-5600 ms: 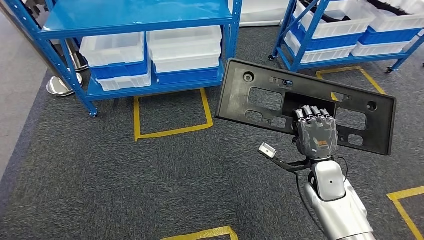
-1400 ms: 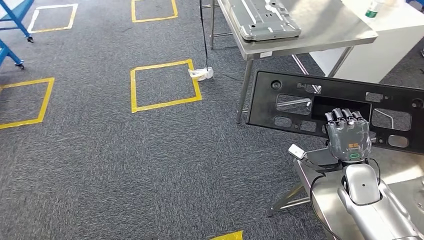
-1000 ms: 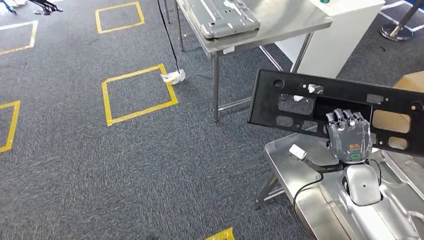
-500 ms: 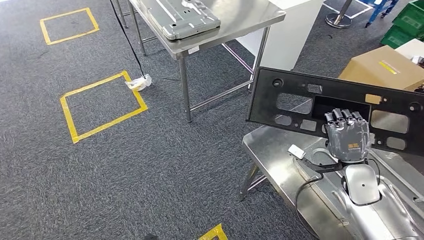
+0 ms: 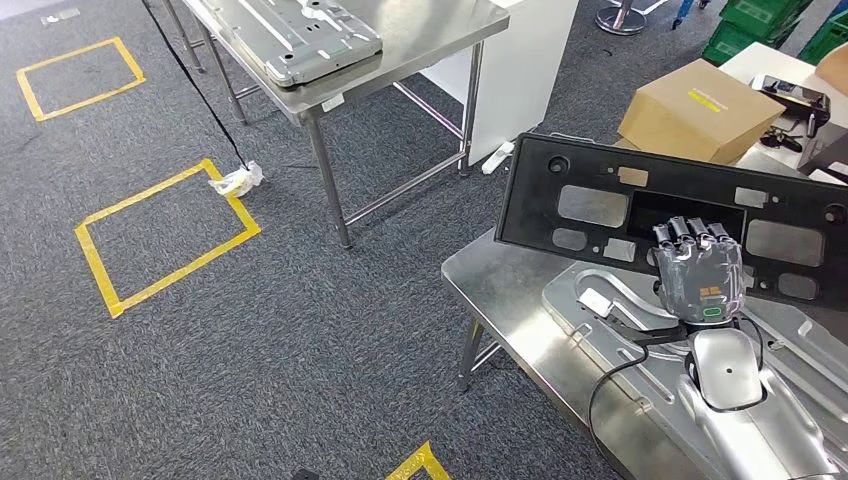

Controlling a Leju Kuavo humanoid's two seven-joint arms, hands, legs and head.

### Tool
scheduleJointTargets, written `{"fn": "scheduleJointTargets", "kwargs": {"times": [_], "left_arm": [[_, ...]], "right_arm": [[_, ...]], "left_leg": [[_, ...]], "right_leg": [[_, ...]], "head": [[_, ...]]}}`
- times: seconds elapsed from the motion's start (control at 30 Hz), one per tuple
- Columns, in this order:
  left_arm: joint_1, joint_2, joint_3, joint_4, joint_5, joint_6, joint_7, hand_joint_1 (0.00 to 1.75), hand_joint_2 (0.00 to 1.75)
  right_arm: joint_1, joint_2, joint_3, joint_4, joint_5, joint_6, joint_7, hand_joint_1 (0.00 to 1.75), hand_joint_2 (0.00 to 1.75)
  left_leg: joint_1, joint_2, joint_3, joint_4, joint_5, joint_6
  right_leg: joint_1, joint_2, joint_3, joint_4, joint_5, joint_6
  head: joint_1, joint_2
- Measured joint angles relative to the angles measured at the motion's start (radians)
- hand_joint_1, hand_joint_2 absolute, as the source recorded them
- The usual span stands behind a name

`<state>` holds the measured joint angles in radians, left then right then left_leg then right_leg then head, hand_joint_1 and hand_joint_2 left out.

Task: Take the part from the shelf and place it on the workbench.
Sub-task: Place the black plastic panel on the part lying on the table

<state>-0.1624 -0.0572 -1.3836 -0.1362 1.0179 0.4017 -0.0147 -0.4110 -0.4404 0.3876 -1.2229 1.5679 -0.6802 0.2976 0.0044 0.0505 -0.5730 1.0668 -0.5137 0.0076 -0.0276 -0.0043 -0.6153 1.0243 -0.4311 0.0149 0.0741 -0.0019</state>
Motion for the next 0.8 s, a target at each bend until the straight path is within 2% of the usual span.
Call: {"fn": "scheduleJointTargets", "kwargs": {"times": [0.1,0.13,0.17,0.2,0.27,0.33,0.43,0.53,0.6,0.63,0.73,0.77,0.8], "left_arm": [[-0.001,0.000,0.000,0.000,0.000,0.000,-0.002,0.00,1.75],[-0.002,0.000,0.000,0.000,0.000,0.000,-0.002,0.00,1.75],[-0.003,0.000,0.000,0.000,0.000,0.000,-0.002,0.00,1.75],[-0.004,0.000,0.000,0.000,0.000,0.000,-0.002,0.00,1.75],[-0.002,0.000,0.000,0.000,0.000,0.000,-0.001,0.00,1.75],[-0.001,0.000,0.000,0.000,0.000,0.000,0.000,0.00,1.75],[0.000,-0.001,0.000,0.000,0.000,0.000,0.000,0.00,1.75],[0.000,0.001,0.000,0.000,0.000,0.000,0.001,0.00,1.75],[-0.001,0.001,0.000,0.000,-0.001,-0.001,0.004,0.00,1.75],[-0.002,0.001,-0.001,0.000,-0.002,-0.004,0.008,0.00,1.75],[-0.002,0.001,-0.007,0.000,-0.004,-0.012,0.024,0.00,1.75],[-0.002,0.002,-0.008,0.000,-0.003,-0.013,0.027,0.00,1.75],[-0.002,0.002,-0.010,0.000,-0.003,-0.015,0.030,0.00,1.75]], "right_arm": [[-0.003,0.002,0.000,0.000,0.000,0.000,0.000,1.62,1.75],[-0.003,0.002,0.001,0.000,0.000,0.000,0.000,1.62,1.75],[-0.002,0.003,0.001,0.000,0.000,0.000,0.000,1.62,1.75],[-0.002,0.003,0.001,0.000,0.000,0.000,-0.001,1.62,1.75],[-0.003,0.004,0.001,-0.001,0.000,0.000,-0.001,1.62,1.75],[-0.005,0.004,0.001,-0.001,0.000,0.000,-0.001,1.62,1.75],[-0.004,0.004,0.001,-0.002,0.000,0.000,-0.001,1.62,1.75],[-0.004,0.004,0.001,-0.002,0.000,0.000,-0.002,1.62,1.75],[-0.001,0.002,-0.002,-0.005,0.000,0.000,0.004,1.62,1.75],[0.005,0.002,-0.008,-0.010,0.000,0.000,0.007,1.62,1.75],[0.035,0.008,-0.048,-0.035,0.000,0.000,0.002,1.62,1.75],[0.045,0.010,-0.061,-0.042,0.000,0.000,-0.005,1.62,1.75],[0.054,0.013,-0.071,-0.046,0.000,0.000,-0.014,1.62,1.75]], "left_leg": [[0.002,-0.030,-0.086,0.183,-0.087,-0.006],[0.002,-0.033,-0.106,0.225,-0.096,-0.006],[0.002,-0.035,-0.110,0.231,-0.085,-0.005],[0.002,-0.036,-0.095,0.197,-0.057,-0.003],[0.002,-0.047,-0.036,0.068,0.010,0.003],[0.003,-0.060,0.000,-0.020,0.036,0.006],[-0.002,-0.064,0.001,-0.033,0.037,0.009],[-0.008,-0.063,-0.001,-0.031,0.041,0.027],[-0.004,-0.054,0.002,-0.040,0.049,0.040],[-0.002,-0.048,0.003,-0.045,0.052,0.047],[-0.005,-0.029,0.002,-0.048,0.053,0.053],[-0.006,-0.020,0.002,-0.048,0.052,0.054],[-0.006,-0.011,0.003,-0.048,0.050,0.053]], "right_leg": [[0.001,0.008,-0.001,0.000,0.000,-0.010],[0.002,0.012,-0.001,0.001,0.000,-0.011],[0.003,0.016,-0.001,0.002,0.000,-0.011],[0.003,0.021,-0.001,0.004,0.000,-0.010],[0.004,0.031,-0.002,0.009,-0.001,-0.007],[0.007,0.039,-0.009,0.015,-0.002,-0.002],[0.007,0.042,-0.015,0.013,0.003,0.003],[0.001,0.045,-0.013,0.002,0.012,0.024],[-0.001,0.036,-0.021,0.019,-0.002,0.030],[-0.001,0.029,-0.035,0.053,-0.025,0.032],[-0.001,0.015,-0.121,0.242,-0.116,0.036],[-0.001,0.015,-0.139,0.280,-0.124,0.036],[-0.001,0.013,-0.137,0.278,-0.112,0.036]], "head": [[-0.001,0.000],[-0.001,0.000],[-0.001,0.000],[-0.001,0.000],[-0.001,0.000],[0.000,0.000],[0.001,0.000],[0.001,0.000],[0.001,0.000],[0.002,0.000],[0.002,0.000],[0.002,0.000],[0.002,0.000]]}}
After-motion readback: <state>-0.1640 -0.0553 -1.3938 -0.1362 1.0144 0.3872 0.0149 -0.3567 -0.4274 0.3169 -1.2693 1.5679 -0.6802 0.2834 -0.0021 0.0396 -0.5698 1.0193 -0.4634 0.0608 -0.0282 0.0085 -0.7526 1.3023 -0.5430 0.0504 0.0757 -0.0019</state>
